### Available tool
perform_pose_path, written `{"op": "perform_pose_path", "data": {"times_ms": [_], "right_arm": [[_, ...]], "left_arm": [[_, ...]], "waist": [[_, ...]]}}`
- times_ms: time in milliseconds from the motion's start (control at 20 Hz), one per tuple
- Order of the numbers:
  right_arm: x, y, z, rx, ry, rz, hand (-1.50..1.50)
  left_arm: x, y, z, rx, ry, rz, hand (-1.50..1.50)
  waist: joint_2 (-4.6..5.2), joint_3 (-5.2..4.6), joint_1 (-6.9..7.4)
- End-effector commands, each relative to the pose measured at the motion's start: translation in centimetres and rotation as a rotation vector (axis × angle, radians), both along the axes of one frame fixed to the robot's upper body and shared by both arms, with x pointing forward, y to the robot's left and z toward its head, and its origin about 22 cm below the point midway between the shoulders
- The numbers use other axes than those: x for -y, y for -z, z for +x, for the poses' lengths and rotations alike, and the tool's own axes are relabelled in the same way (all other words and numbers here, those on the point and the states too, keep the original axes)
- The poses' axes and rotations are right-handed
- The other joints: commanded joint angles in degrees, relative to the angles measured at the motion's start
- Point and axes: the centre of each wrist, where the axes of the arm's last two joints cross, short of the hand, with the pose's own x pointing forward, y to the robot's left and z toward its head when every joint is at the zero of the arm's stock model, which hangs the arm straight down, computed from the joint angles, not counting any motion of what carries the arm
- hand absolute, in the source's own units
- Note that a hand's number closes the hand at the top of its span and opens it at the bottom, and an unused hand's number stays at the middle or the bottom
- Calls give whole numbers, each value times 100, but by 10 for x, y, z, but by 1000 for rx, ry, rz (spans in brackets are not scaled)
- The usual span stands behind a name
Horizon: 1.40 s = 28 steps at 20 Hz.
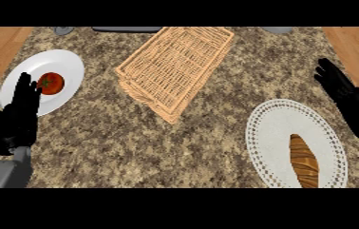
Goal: Pick the croissant from the placemat and place it in the basket
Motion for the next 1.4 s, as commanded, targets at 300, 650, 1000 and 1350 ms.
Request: {"op": "perform_pose_path", "data": {"times_ms": [300,650,1000,1350], "right_arm": [[67,12,-43,341,86,150,150],[24,57,-48,371,649,-159,-150],[59,-12,-76,99,704,-452,-150],[70,-41,-100,-415,342,-674,-150]], "left_arm": [[26,-2,0,-26,194,37,0],[46,-17,7,-22,225,54,0],[42,-26,18,-38,222,62,0],[47,-19,9,-25,208,50,0]], "waist": [[-28,196,-310],[2,157,-62],[-15,130,-200],[-34,127,-212]]}}
